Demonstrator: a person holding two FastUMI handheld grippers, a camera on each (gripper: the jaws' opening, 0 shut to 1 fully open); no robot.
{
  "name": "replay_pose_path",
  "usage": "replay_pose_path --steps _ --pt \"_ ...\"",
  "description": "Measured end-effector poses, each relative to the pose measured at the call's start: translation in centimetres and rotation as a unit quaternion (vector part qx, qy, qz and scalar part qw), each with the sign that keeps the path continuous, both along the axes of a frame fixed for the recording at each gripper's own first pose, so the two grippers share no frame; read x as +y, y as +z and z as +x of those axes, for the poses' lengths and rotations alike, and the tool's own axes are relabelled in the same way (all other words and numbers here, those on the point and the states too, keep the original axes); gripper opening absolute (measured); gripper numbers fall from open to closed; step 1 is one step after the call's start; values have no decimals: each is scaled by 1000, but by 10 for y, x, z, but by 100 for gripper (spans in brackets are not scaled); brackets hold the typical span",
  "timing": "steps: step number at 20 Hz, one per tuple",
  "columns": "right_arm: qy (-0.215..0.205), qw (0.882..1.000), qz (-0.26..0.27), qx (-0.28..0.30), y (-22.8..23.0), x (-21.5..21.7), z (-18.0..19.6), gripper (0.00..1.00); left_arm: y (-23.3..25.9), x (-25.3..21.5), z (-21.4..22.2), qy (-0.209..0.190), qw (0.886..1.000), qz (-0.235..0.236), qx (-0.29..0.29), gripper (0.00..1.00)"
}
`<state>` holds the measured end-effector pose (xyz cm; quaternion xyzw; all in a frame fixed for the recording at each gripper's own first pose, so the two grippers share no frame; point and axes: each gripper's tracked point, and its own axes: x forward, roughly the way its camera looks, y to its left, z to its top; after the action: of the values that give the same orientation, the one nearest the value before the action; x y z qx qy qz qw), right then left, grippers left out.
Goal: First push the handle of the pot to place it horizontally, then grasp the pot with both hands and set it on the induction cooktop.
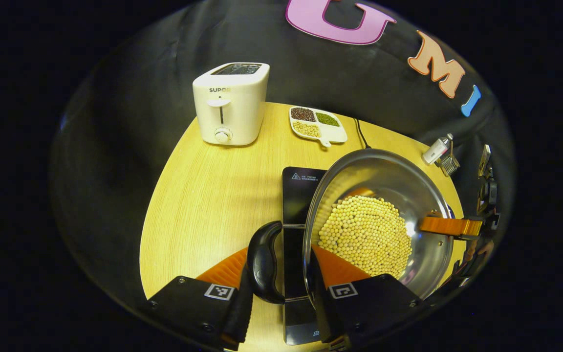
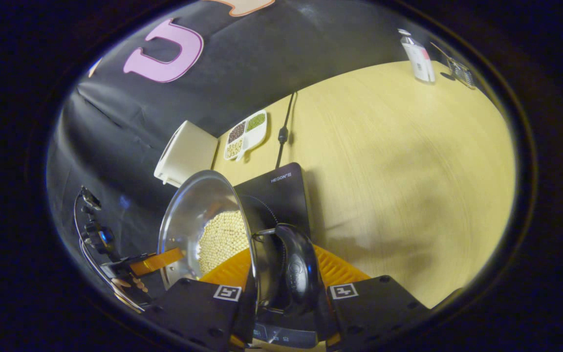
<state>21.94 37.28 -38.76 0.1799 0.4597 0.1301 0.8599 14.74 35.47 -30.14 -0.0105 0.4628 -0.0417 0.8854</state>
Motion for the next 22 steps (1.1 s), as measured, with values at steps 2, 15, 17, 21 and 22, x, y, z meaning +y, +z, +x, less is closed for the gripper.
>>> replay_pose_path --steps 2,15,17,21,22 --pt "1 1000 4 3 -2 0 1 50 1 1 -1 5 1000 1 1 57" --pt "-21 991 -75 -108 46 -40 12 92 58 15 23 16 986 96 -138 99" --pt "-33 987 -85 -135 65 -53 8 92 73 14 19 26 981 106 -159 96" --pt "-57 972 -122 -191 113 -90 -4 100 90 -5 2 38 978 98 -181 96" --pt "-61 969 -128 -204 126 -98 -7 99 96 -14 -3 39 977 93 -189 97"
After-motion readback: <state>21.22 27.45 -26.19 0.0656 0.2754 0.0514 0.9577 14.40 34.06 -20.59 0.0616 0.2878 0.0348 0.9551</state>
